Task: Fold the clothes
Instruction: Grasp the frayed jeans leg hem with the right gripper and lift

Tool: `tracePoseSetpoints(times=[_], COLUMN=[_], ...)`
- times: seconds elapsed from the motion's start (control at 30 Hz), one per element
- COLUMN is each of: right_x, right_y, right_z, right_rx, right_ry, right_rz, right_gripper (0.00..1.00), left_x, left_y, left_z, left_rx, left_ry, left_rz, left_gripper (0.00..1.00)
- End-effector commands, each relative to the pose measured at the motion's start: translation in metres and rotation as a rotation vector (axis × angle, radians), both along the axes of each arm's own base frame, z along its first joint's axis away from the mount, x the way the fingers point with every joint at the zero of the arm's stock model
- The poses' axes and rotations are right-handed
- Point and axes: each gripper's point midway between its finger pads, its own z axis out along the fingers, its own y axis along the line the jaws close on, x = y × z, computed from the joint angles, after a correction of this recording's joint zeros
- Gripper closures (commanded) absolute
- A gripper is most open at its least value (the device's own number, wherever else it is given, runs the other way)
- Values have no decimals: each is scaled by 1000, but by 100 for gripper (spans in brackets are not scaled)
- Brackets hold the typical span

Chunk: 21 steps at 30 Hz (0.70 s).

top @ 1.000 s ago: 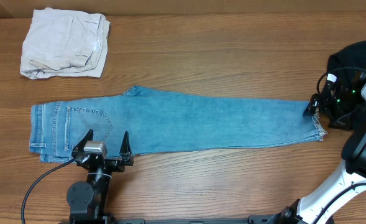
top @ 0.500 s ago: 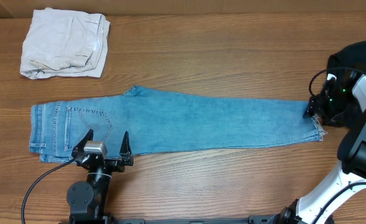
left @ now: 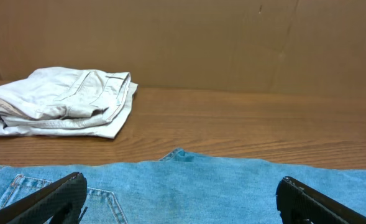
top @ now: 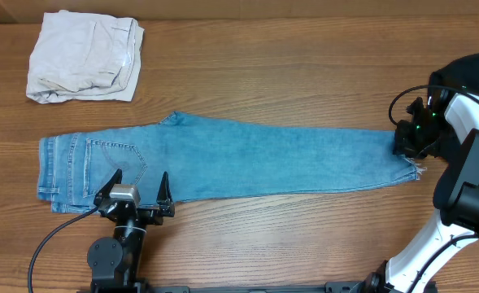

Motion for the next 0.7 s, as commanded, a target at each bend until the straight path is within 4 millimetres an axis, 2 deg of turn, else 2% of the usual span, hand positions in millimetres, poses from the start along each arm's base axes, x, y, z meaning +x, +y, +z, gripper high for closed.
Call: tracePoseSetpoints(times=[0.0,0.07,0.23,0.37,0.5,0.67], right_x=[-9,-4,26,38,44,45], right_y=[1,-9,-19,-22,-9,22], right_z=[-16,-7,39,71,95,98], right_rx=[-25,-77,-103,-159,-235,-290], right_ry=[77,78,13,-7,-21,6], right_rz=[-16,-58,-120,-149,-131,-95], right_gripper=[89,96,96,96,96,96], left_x=[0,0,0,0,0,0], left_y=[3,3,3,2,3,2], left_z=[-1,-1,-1,-1,-1,-1], left_rx=[16,16,16,16,16,16], left_ry=[-3,-3,-3,-3,-3,-3], left_rz=[11,11,11,11,11,11], left_gripper=[0,0,0,0,0,0])
